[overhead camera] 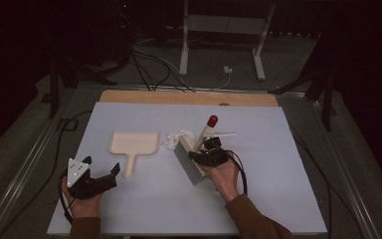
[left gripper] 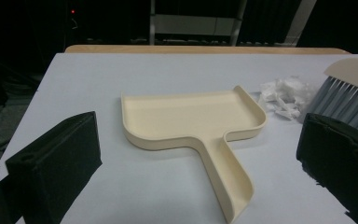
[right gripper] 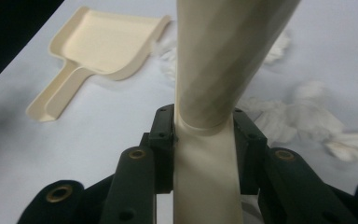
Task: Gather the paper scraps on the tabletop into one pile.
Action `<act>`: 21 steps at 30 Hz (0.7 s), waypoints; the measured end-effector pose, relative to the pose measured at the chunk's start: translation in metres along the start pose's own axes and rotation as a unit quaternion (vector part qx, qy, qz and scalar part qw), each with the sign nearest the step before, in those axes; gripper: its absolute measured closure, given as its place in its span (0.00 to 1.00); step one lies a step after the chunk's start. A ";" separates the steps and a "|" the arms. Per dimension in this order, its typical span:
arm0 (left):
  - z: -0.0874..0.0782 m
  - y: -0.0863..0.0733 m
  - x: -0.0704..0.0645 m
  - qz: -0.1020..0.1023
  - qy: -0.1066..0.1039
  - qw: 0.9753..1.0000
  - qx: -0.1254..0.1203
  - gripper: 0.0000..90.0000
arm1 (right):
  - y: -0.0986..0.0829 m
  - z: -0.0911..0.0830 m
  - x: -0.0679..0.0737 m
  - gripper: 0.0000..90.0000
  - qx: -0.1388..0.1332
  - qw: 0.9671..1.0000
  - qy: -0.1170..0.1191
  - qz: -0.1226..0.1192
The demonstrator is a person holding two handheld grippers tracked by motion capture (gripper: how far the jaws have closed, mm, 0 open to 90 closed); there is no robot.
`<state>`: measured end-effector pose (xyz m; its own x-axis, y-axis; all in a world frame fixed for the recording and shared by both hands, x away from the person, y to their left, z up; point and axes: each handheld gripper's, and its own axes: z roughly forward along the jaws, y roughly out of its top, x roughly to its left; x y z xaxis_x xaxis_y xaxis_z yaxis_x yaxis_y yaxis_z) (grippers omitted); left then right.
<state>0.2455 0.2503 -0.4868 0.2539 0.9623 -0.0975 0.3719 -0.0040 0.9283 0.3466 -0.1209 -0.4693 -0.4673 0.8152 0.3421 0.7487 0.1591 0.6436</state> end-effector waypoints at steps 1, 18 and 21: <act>0.000 0.000 0.000 0.001 0.001 1.000 0.002 0.01 | 0.000 -0.002 -0.002 0.74 -0.002 1.000 -0.004 0.002; 0.002 -0.001 -0.002 0.000 0.009 1.000 0.010 0.01 | 0.009 -0.025 0.009 0.74 -0.038 0.999 0.015 -0.005; 0.004 -0.002 -0.004 -0.002 0.012 1.000 0.023 0.01 | 0.013 -0.016 0.016 0.74 -0.035 0.999 0.017 -0.009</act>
<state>0.2474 0.2452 -0.4894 0.2312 0.9686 -0.0917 0.4127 -0.0122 0.9108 0.3412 -0.1146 -0.4445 -0.4970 0.7926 0.3532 0.7057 0.1323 0.6961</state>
